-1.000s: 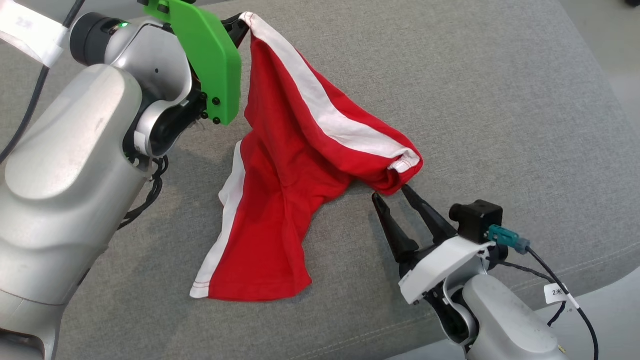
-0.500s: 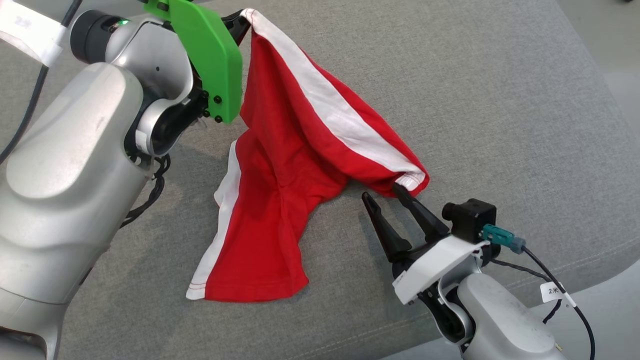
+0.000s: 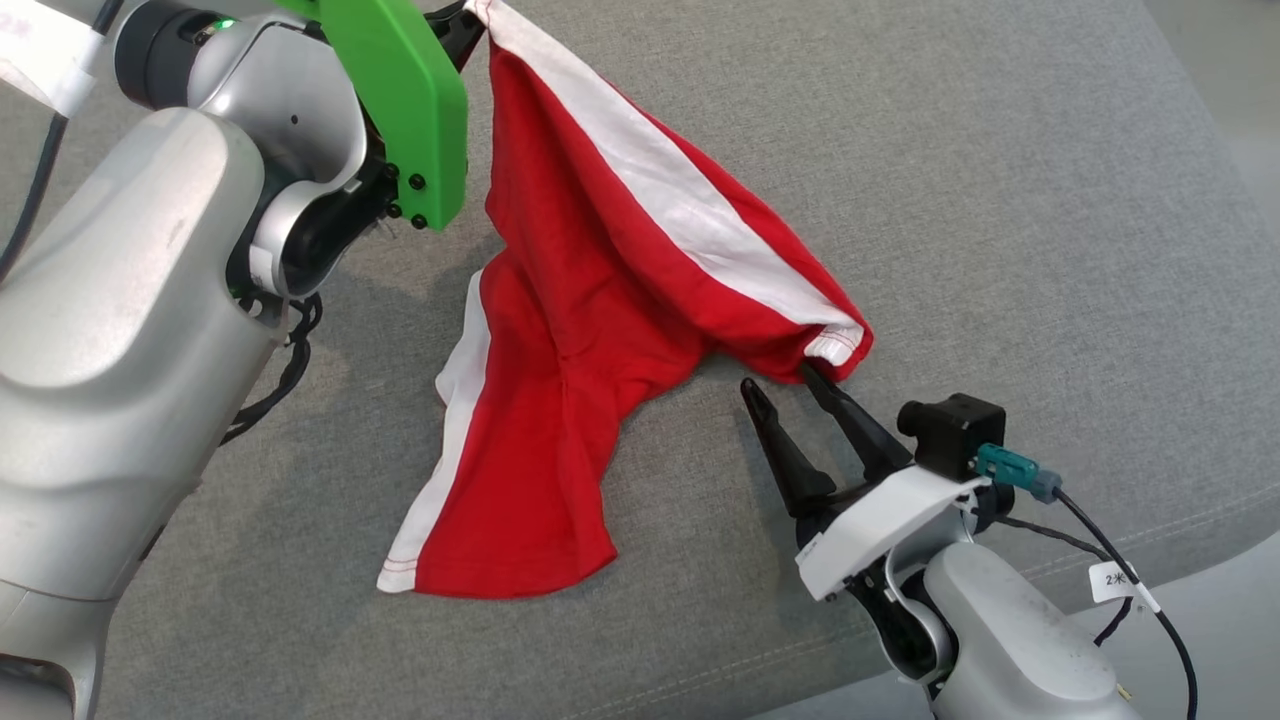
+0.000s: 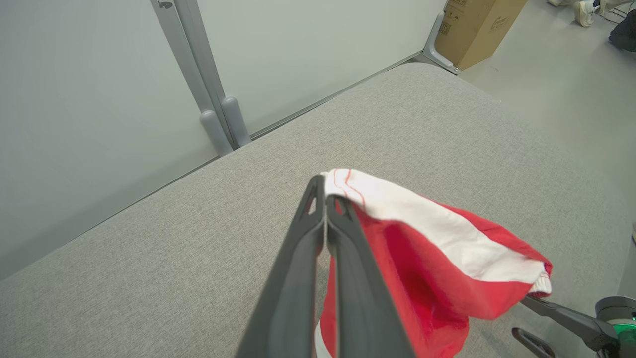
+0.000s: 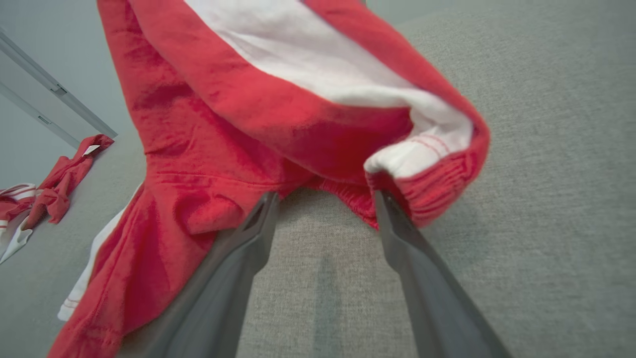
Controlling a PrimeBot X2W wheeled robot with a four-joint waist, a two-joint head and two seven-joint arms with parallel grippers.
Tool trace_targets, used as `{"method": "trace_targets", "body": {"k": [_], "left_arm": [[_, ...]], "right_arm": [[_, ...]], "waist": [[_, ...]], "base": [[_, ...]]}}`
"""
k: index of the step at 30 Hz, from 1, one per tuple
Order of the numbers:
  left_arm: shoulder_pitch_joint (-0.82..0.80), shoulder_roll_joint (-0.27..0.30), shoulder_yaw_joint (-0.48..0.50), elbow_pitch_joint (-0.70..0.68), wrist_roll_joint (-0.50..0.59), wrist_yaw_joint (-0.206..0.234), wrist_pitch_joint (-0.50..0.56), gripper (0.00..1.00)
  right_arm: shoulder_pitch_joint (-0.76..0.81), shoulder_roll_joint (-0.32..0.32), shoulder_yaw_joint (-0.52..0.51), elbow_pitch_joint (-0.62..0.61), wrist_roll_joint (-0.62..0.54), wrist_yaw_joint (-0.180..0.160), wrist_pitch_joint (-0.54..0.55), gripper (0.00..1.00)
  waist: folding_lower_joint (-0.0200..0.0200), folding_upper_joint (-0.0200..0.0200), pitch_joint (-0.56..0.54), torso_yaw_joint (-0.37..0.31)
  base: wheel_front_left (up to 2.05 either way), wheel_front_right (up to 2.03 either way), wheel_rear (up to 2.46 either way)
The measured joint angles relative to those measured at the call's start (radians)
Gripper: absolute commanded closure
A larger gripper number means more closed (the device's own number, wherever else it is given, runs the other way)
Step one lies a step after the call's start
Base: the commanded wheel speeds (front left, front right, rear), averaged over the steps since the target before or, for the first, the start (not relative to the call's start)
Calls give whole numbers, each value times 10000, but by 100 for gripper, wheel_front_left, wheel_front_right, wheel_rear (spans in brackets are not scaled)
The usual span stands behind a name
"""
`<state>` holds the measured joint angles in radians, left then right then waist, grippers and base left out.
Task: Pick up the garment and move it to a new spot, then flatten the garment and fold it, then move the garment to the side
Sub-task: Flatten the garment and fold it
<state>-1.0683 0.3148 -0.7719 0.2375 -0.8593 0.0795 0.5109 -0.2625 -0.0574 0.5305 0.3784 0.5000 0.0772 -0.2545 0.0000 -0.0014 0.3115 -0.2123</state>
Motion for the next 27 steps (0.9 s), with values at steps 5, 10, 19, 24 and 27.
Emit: {"method": "trace_targets", "body": {"k": [5, 10, 19, 24, 27], "left_arm": [[0, 40, 12, -12, 0, 2, 2, 100], [0, 209, 58, -35, 0, 4, 35, 100], [23, 213, 188, -476, -190, 13, 161, 100], [30, 92, 100, -713, -280, 12, 180, 100], [32, 176, 123, -798, -280, 13, 222, 100]], "right_arm": [[0, 2, -391, -188, 19, -136, 0, 0], [18, 2, -702, -224, 31, -188, 0, 0], [33, 10, -1331, -215, 115, -364, 0, 0], [-73, 4, -1559, -234, 119, -449, 0, 0], [-157, 4, -1392, -236, 109, -422, 0, 0]], "waist": [[0, 0, 43, -64], [0, 0, 84, -132], [0, 0, 175, -113], [0, 0, 233, 76], [0, 0, 297, 167]], "base": [[0, 0, 0], [0, 0, 0], [0, 0, 0], [0, 0, 0], [0, 0, 0]]}}
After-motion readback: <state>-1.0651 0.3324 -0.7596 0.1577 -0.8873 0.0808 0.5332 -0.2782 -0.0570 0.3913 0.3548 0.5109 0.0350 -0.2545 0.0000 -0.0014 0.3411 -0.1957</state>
